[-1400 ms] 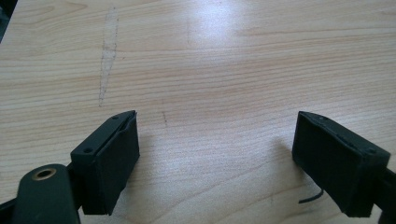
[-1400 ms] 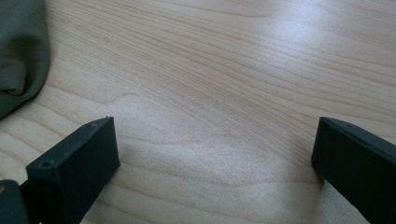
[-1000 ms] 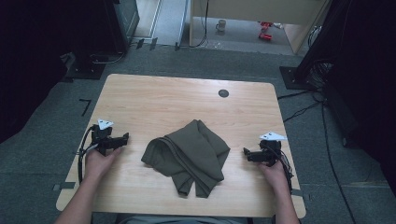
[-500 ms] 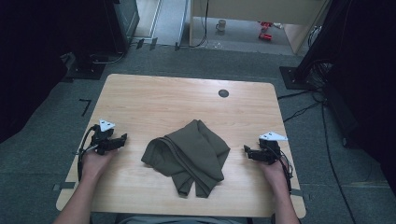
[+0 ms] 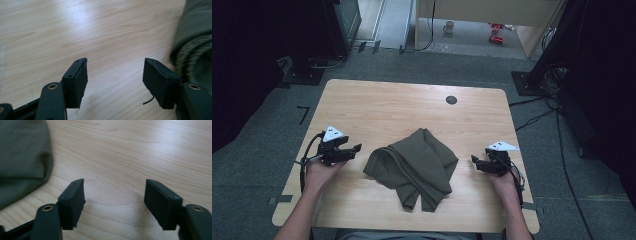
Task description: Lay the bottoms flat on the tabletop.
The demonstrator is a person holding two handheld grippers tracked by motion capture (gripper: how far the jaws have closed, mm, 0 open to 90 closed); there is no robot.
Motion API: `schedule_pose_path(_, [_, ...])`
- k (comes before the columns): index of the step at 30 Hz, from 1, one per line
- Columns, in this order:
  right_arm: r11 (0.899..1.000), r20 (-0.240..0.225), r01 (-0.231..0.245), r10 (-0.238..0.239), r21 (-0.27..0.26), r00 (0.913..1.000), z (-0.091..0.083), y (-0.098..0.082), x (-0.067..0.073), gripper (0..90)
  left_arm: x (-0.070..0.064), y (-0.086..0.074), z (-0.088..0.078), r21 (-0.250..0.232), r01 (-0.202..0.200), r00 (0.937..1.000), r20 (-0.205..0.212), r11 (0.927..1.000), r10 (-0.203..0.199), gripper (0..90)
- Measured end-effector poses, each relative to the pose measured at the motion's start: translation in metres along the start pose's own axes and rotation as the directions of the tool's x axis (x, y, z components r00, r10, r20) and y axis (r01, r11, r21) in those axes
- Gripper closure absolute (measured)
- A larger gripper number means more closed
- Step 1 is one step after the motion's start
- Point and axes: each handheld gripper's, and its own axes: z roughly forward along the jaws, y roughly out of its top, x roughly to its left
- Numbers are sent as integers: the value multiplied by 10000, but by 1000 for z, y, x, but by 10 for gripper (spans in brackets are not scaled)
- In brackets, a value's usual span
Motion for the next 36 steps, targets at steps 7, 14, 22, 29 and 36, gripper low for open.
schedule_pose_path(7, [9997, -565, 205, -214, -166, 9982, -7, 5, 18, 445, -17, 4, -5, -296, -177, 9972, 728, 9994, 198, 440])
schedule_pose_path(14, [9992, -1216, 349, -370, -195, 9919, -12, 9, 35, 467, -35, 7, -3, -449, -443, 9913, 1216, 9980, 495, 445])
schedule_pose_path(22, [9972, -1852, 632, -697, -405, 9802, -11, 13, 58, 496, -48, 1, 14, 177, -980, 9802, 1747, 9950, 934, 481])
schedule_pose_path(29, [9909, -2389, 1330, -1341, -207, 9617, 4, 15, 82, 485, -53, -3, 29, 650, -1067, 9744, 2054, 9922, 914, 603])
schedule_pose_path(36, [9786, -2302, 2055, -1985, 67, 9527, 27, 17, 94, 506, -53, -1, 43, 822, -1150, 9786, 1806, 9900, 987, 668])
